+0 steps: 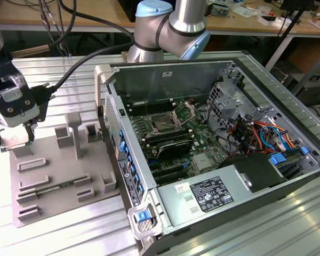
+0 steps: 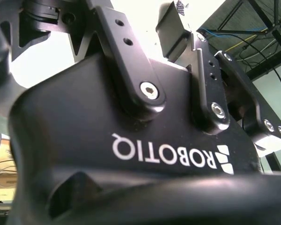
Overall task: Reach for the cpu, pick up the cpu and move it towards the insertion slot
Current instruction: 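Pick up the cpu and move it towards the insertion slot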
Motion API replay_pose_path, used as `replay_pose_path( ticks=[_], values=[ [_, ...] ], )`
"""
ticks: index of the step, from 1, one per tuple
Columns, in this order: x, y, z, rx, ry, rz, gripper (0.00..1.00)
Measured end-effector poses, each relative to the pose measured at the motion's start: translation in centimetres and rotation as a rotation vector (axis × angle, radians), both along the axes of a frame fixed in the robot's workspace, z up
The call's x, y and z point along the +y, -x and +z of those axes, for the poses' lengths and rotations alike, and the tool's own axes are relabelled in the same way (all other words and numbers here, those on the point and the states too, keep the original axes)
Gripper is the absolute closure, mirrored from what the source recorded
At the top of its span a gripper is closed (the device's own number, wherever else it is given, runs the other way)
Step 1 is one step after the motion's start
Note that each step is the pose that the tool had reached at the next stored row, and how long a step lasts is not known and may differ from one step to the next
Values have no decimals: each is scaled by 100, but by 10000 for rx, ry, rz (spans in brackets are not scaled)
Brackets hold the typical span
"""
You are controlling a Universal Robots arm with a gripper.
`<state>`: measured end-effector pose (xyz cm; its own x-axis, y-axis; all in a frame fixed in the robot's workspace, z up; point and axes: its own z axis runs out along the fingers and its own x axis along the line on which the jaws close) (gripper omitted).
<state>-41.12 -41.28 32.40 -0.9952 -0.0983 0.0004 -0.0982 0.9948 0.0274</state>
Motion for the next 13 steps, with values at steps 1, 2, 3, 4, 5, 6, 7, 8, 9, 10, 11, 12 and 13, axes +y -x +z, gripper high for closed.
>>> replay_pose_path(
  ticks=[1,2,3,4,5,6,7,8,9,10,11,12,13],
  values=[
    [0,0,3,1,0,0,45],
    [0,0,6,1,0,0,45],
    [0,0,10,1,0,0,45],
    [0,0,14,1,0,0,45],
    [0,0,16,0,-1,0,45],
    [0,0,19,1,0,0,45],
    [0,0,22,1,0,0,45],
    [0,0,23,1,0,0,45],
    [0,0,25,1,0,0,45],
    [0,0,27,0,0,0,45],
    [0,0,29,1,0,0,45],
    [0,0,31,1,0,0,45],
    [0,0,32,1,0,0,45]
  ],
)
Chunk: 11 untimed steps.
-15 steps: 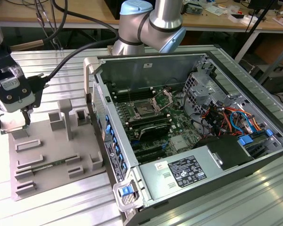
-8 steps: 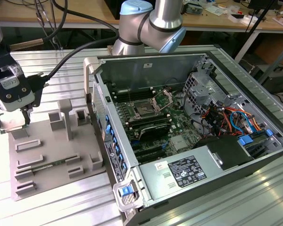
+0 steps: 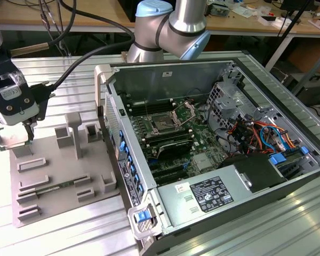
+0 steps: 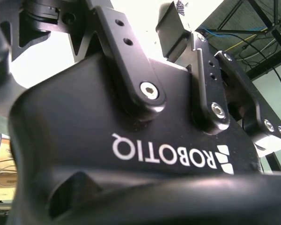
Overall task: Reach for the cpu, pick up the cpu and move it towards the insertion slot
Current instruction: 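Pick up the cpu and move it towards the insertion slot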
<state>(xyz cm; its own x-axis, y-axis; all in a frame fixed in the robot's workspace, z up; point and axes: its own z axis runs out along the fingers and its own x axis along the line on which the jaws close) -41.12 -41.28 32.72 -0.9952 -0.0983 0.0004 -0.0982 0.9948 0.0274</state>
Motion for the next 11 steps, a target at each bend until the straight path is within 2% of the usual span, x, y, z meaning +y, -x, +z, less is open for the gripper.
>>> replay_pose_path(
  ticks=[3,6,11],
  values=[
    [0,0,6,0,0,0,45],
    [0,0,79,0,0,0,45],
    [0,0,97,0,-1,0,45]
  ],
)
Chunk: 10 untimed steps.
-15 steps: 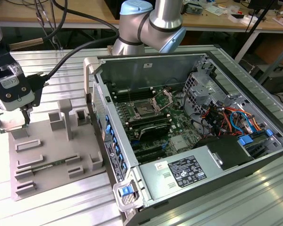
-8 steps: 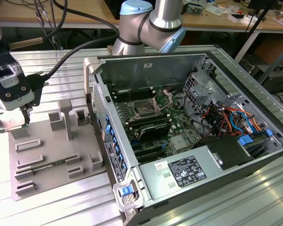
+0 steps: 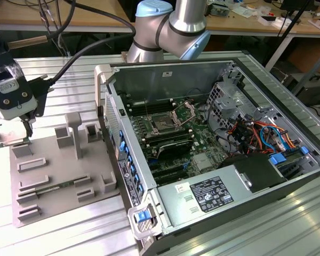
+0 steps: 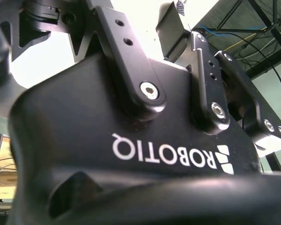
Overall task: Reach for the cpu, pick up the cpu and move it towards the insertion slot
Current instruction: 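Pick up the cpu and move it towards the insertion slot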
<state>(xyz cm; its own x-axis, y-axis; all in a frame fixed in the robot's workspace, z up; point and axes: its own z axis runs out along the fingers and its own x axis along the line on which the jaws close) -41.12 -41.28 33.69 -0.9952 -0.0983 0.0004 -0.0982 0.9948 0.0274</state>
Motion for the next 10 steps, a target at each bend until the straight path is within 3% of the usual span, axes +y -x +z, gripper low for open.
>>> replay_pose_path(
  ticks=[10],
  values=[
    [0,0,23,-1,0,0,45]
  ],
)
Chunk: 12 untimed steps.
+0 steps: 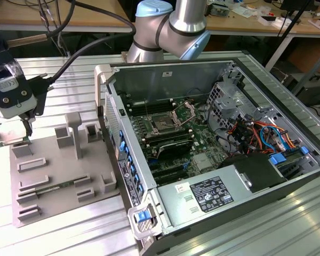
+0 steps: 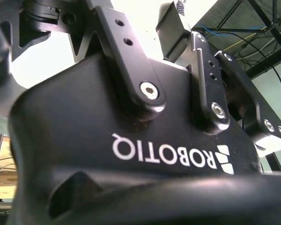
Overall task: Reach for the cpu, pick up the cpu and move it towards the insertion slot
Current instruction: 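Pick up the cpu and move it towards the insertion slot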
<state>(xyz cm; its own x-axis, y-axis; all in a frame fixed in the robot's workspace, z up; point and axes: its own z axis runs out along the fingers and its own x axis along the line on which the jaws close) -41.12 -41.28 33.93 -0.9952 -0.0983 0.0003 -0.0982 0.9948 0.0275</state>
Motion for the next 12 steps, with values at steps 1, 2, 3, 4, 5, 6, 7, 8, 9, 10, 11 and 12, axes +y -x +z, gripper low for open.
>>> replay_pose_path(
  ticks=[1,2,3,4,5,6,7,8,9,10,11,12],
  values=[
    [0,0,2,1,0,0,45],
    [0,0,5,1,1,0,45],
    [0,0,10,2,1,0,45],
    [0,0,16,2,1,0,45],
    [0,0,32,1,1,0,45],
    [0,0,45,3,1,0,45],
    [0,0,56,1,1,0,45],
    [0,0,63,1,1,0,45],
    [0,0,70,1,0,0,45],
    [0,0,81,2,1,0,45],
    [0,0,96,2,1,0,45],
    [0,0,103,2,1,0,45]
  ],
)
